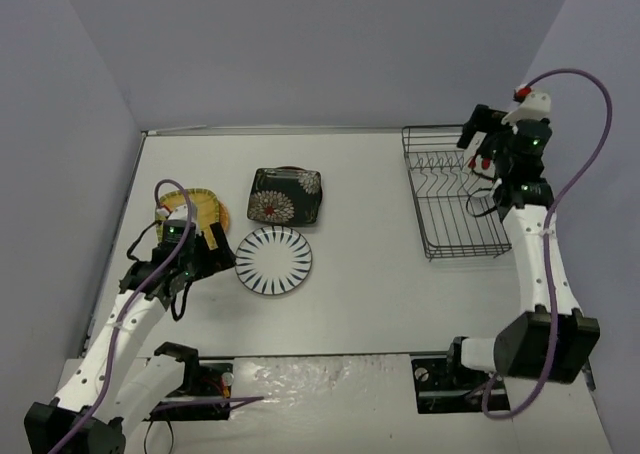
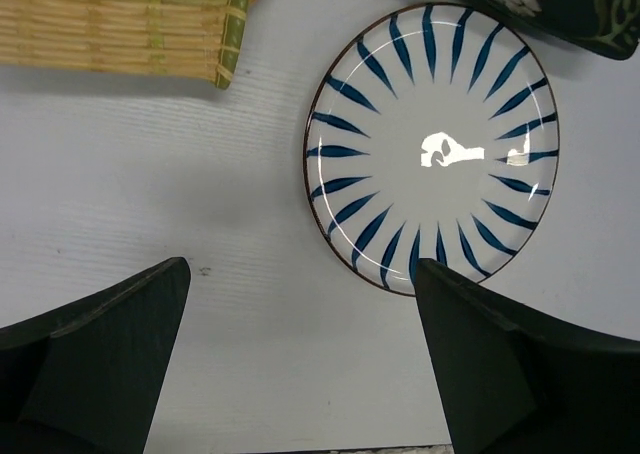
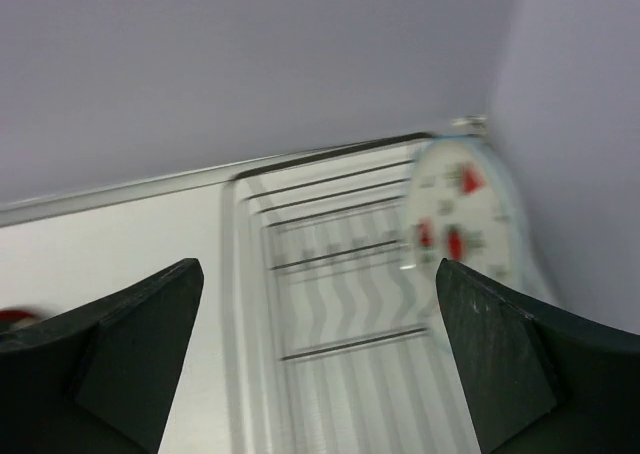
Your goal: Load the plates into the dish rack
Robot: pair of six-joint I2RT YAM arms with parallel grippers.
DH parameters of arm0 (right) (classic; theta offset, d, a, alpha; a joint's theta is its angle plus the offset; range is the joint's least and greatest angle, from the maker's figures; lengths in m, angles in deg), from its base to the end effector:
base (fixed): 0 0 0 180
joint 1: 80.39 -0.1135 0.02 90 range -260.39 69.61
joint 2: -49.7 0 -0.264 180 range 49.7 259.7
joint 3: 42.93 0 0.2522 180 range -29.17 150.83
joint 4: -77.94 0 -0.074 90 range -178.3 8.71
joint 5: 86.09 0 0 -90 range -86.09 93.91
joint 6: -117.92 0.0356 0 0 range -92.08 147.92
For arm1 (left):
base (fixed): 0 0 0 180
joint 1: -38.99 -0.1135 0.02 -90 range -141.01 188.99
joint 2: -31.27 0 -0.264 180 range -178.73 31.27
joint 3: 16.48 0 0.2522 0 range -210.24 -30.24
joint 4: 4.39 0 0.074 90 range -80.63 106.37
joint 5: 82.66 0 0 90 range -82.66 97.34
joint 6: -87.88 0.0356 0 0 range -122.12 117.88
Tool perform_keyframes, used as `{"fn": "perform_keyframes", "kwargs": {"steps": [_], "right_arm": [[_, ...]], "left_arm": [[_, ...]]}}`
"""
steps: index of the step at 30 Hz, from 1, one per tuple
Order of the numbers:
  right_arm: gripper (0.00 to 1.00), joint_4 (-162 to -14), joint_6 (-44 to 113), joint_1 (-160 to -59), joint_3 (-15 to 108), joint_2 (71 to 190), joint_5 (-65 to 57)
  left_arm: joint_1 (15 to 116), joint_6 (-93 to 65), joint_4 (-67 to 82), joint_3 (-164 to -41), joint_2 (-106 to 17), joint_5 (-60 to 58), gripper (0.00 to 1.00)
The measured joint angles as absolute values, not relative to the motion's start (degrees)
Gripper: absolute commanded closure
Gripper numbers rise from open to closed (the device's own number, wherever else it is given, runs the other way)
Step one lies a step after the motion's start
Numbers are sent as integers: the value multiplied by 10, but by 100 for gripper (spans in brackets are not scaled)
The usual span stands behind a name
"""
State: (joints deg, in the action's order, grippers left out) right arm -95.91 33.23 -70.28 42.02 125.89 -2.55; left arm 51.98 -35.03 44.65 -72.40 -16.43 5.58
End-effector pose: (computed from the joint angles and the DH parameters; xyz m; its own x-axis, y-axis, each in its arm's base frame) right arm 0.3113 -0.0514 0.4133 0.0505 0.0844 -0.9951 0.0594 0.9944 0.0873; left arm 0.1701 -0.0404 0.2732 -0.6691 -0.4030 -0.6244 -0.1384 0.8931 -0.4280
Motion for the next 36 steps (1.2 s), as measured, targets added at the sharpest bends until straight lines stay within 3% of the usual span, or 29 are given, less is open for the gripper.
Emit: {"fn": "perform_keyframes", "kwargs": {"steps": [7,14,21,31,36], "right_arm": [[0,-989,443,-940,274,1136,-57],[0,-998,523,-1046,151,1080,-93],[0,-1025,572,-1101,71,1072,-112],[0,-1086,603,-1113,40,1114,-147],[0,-1109,618,-1115,36,1146,-175]], "left_arm": [[520,-449,374,-641,-235,48,24],[523,-497,292,-603,-293,46,32],[535,-518,230,-603,-350,46,53],[574,-541,193,-601,-392,57,71],[574,-556,186,-585,-379,57,96]]}}
